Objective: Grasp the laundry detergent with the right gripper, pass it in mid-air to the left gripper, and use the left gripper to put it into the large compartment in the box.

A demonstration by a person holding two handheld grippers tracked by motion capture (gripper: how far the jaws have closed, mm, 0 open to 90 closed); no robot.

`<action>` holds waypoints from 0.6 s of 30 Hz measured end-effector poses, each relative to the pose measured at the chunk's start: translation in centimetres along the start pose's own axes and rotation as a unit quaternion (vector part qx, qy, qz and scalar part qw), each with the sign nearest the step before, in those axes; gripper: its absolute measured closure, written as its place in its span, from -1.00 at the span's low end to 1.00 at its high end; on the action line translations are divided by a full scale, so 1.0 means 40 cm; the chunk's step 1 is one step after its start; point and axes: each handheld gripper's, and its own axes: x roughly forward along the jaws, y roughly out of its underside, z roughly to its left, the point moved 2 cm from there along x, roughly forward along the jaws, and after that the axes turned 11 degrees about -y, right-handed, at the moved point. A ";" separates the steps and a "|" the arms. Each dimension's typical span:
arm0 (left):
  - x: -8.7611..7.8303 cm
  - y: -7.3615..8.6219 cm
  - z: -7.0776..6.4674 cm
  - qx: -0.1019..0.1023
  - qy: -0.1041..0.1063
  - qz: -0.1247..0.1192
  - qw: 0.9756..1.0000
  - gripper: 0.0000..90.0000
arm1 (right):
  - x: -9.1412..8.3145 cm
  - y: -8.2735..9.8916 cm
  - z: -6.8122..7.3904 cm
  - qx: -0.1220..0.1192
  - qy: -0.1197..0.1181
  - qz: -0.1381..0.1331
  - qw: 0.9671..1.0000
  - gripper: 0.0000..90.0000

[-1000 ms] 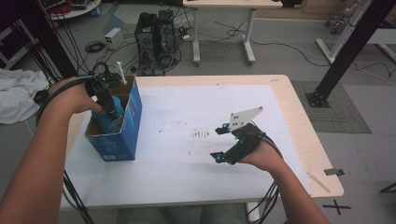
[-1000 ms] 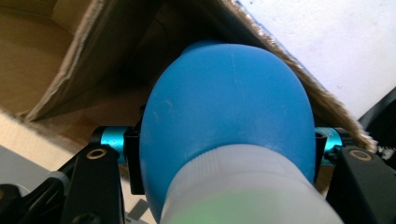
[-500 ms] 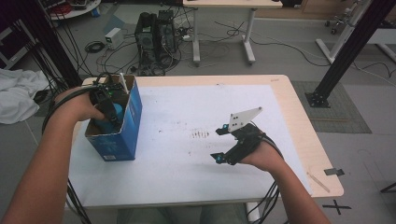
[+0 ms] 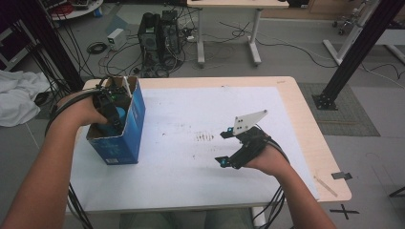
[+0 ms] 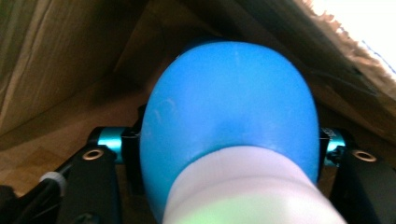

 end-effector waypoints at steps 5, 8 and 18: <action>-0.004 -0.001 -0.008 -0.008 -0.002 -0.003 1.000 -0.27 | 0.001 0.003 0.001 0.002 0.000 0.000 1.000 -0.72; -0.008 -0.002 -0.009 -0.004 -0.001 -0.003 1.000 -0.28 | 0.001 0.003 0.002 0.002 0.000 -0.002 1.000 -0.72; -0.036 0.007 -0.011 -0.004 -0.005 -0.009 1.000 -0.31 | -0.001 -0.002 0.001 -0.001 -0.001 -0.001 1.000 -0.72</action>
